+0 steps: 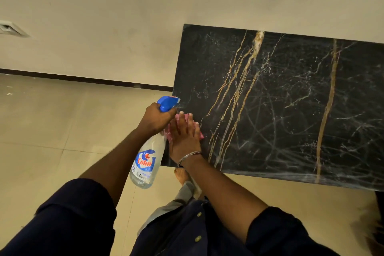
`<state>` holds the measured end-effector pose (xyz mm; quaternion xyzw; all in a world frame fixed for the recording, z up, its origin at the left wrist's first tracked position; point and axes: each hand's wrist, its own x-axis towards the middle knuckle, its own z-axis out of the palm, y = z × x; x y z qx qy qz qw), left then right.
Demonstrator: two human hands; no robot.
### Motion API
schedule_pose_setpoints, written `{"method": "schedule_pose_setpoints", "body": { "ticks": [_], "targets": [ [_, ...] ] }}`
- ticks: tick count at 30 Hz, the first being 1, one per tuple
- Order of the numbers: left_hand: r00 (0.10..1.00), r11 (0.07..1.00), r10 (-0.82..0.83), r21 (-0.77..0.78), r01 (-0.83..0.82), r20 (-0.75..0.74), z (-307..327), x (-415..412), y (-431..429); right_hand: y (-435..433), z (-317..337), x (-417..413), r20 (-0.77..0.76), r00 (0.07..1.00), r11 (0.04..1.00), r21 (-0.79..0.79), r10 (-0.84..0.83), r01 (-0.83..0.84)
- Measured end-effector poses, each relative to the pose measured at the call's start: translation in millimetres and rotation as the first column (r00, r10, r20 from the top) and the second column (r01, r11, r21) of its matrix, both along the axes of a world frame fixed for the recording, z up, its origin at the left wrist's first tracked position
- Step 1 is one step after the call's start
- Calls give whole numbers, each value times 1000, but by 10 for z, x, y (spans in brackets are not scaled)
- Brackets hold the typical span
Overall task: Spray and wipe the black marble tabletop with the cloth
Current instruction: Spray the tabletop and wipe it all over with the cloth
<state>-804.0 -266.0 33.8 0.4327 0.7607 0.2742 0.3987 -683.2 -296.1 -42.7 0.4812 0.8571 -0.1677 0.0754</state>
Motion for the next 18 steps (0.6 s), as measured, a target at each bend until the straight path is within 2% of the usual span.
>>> {"method": "schedule_pose_setpoints", "body": {
  "ticks": [3, 7, 10, 14, 18],
  "targets": [
    [1000, 1000, -5, 1, 5, -12, 23, 5, -3, 61, 56, 199, 11, 996, 996, 15, 89, -89],
    [1000, 1000, -13, -12, 13, -14, 28, -3, 15, 139, -20, 875, 3, 995, 988, 124, -98, 97],
    [1000, 1000, -26, -7, 26, -16, 23, 11, 52, 148, -56, 1308, 46, 985, 976, 150, -169, 160],
    [1000, 1000, -29, 2, 29, -6, 10, 66, 69, 78, -56, 1152, 49, 961, 952, 158, -273, 262],
    [1000, 999, -15, 42, 15, -7, 53, 117, 19, -163, -70, 622, -44, 987, 983, 101, -152, 156]
  ]
}}
